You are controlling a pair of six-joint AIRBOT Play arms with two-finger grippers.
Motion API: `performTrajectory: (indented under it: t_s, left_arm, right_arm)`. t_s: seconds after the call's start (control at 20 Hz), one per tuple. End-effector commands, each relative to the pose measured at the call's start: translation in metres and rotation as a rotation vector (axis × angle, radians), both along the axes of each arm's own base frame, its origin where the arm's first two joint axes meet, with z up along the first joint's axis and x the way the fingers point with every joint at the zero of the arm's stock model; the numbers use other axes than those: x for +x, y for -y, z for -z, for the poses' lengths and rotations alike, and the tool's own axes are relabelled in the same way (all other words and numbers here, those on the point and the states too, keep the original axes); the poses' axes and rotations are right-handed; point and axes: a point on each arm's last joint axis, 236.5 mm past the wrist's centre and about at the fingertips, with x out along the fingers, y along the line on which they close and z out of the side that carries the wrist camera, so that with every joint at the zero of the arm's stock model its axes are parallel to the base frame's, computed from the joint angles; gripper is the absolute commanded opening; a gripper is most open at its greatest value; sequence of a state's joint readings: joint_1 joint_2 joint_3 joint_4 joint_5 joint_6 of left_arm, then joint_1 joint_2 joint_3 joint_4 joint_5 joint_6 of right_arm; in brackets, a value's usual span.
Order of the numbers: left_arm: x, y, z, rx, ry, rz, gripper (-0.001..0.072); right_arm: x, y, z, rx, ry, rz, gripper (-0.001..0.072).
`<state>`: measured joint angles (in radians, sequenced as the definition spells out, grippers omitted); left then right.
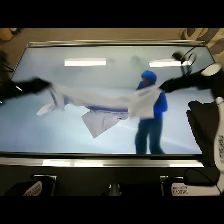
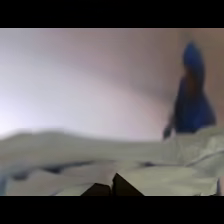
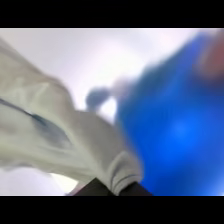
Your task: Fold the shirts.
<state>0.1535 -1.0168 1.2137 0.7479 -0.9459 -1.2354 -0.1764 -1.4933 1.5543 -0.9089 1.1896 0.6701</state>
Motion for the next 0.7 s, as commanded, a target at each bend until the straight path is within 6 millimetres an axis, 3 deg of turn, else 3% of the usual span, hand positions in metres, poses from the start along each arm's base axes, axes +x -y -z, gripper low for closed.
performTrajectory:
  t_s: [0.0,0.05,0.1,0.15,0.2,0.3,0.45,0.55,0.65]
  left_arm:
    - [-0.081,-0.016,-0.279,0.117,0.711,-0.115,0.0024]
    - [-0.124,-0.018,-0.336,0.149,0.874,-0.161,0.0024]
    - [-0.169,-0.013,-0.377,0.162,0.996,-0.181,0.0024]
    - [-0.202,-0.006,-0.398,0.133,1.055,-0.183,0.0024]
    - [-0.227,0.001,-0.409,0.084,1.079,-0.178,0.0024]
    - [-0.256,0.007,-0.411,0.067,1.087,-0.180,0.0023]
    - [-0.258,-0.002,-0.400,0.096,1.030,-0.234,0.0024]
    - [-0.246,-0.011,-0.388,0.123,0.969,-0.264,0.0024]
    - [-0.222,-0.018,-0.358,0.179,0.840,-0.267,0.0024]
  right_arm:
    - [-0.058,0.020,-0.252,-0.212,0.641,0.113,0.0015]
    - [-0.100,0.026,-0.325,-0.247,0.845,0.196,0.0015]
    - [-0.155,0.030,-0.385,-0.280,1.030,0.273,0.0014]
    - [-0.204,0.034,-0.422,-0.305,1.152,0.335,0.0014]
    - [-0.249,0.036,-0.444,-0.315,1.229,0.389,0.0014]
    - [-0.300,0.045,-0.457,-0.313,1.273,0.479,0.0014]
    - [-0.318,0.056,-0.460,-0.358,1.287,0.536,0.0014]
    - [-0.310,0.059,-0.457,-0.367,1.273,0.538,0.0014]
    - [-0.296,0.063,-0.450,-0.380,1.236,0.536,0.0014]
